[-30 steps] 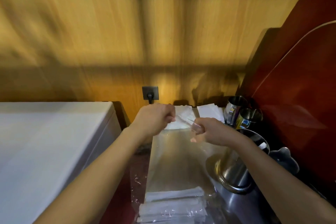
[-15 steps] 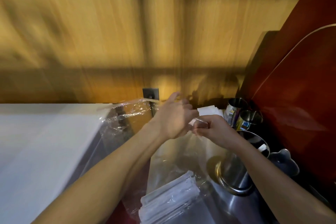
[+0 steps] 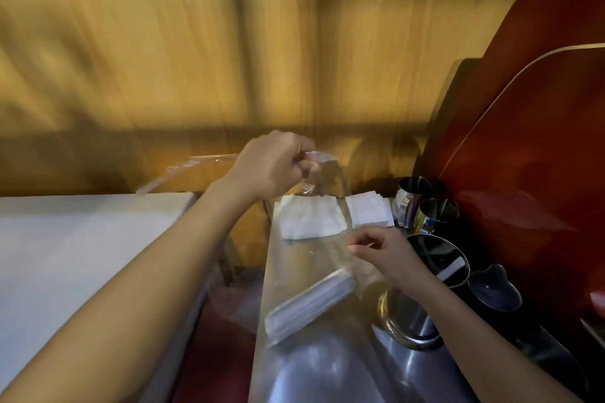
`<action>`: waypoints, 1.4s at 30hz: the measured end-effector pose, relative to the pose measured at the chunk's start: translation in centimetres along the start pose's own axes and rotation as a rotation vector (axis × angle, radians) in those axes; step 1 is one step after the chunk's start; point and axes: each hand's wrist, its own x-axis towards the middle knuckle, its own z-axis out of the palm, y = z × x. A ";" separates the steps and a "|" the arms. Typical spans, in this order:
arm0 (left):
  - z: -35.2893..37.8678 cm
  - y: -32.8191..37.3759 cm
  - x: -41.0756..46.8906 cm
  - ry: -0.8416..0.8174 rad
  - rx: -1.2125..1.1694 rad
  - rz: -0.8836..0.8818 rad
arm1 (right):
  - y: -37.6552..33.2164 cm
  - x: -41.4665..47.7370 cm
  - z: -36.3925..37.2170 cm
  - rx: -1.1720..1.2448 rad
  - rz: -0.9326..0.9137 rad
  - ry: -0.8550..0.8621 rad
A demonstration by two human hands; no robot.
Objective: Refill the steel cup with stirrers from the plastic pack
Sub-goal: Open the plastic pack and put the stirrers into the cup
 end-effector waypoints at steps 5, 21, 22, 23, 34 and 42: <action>-1.2 -0.9 0.1 0.052 0.029 -0.006 | -0.8 0.4 -0.4 0.028 -0.035 0.117; 4.0 4.2 1.2 -0.093 0.695 0.603 | -1.4 0.0 -0.4 0.070 -0.063 0.130; 4.3 4.3 1.4 -0.106 0.719 0.600 | -1.4 -0.1 -0.6 0.069 -0.066 0.129; 4.5 4.3 1.4 -0.110 0.729 0.587 | -1.4 -0.3 -0.8 0.066 -0.067 0.129; 1.2 3.0 3.0 0.050 0.415 0.536 | -1.1 -2.4 -2.9 0.087 -0.061 0.217; 0.0 1.9 3.3 -0.009 0.378 0.325 | -0.7 -2.9 -4.0 0.124 -0.057 0.302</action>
